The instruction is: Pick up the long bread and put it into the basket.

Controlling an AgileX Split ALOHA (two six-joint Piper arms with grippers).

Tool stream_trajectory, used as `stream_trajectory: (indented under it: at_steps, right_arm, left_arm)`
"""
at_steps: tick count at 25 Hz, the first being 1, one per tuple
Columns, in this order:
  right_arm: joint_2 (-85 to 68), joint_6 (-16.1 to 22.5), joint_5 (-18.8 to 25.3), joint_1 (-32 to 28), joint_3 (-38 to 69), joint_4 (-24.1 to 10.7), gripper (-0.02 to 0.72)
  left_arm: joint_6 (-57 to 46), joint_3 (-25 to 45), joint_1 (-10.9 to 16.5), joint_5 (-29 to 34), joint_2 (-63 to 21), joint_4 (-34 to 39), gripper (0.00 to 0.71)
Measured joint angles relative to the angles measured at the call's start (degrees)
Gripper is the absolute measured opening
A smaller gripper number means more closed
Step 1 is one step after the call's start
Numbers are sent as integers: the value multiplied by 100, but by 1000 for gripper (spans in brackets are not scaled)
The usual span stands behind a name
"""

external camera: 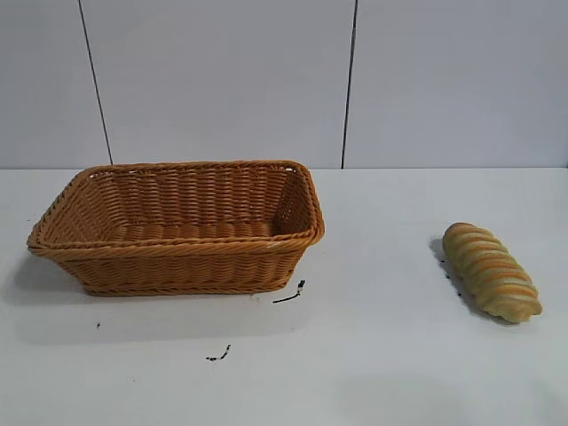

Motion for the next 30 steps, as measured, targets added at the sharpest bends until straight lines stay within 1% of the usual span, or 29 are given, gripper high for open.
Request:
stream_trajectory:
  at_steps: [5, 19, 23, 26, 30]
  right_arm:
    - [1262, 0, -22, 0, -498, 0, 683]
    - [5867, 0, -141, 0, -1851, 0, 683]
    - [7134, 0, -186, 34, -2455, 0, 683]
    - [7959, 0, -329, 185, -2901, -57, 683]
    - [8942, 61, -721, 286, -3549, -57, 683]
  left_arm:
    - [0, 0, 0, 0, 0, 0, 696]
    - [0, 0, 0, 0, 0, 0, 696]
    - [0, 0, 0, 0, 0, 0, 696]
    - [0, 0, 0, 0, 0, 0, 696]
    - [0, 0, 0, 0, 0, 0, 696]
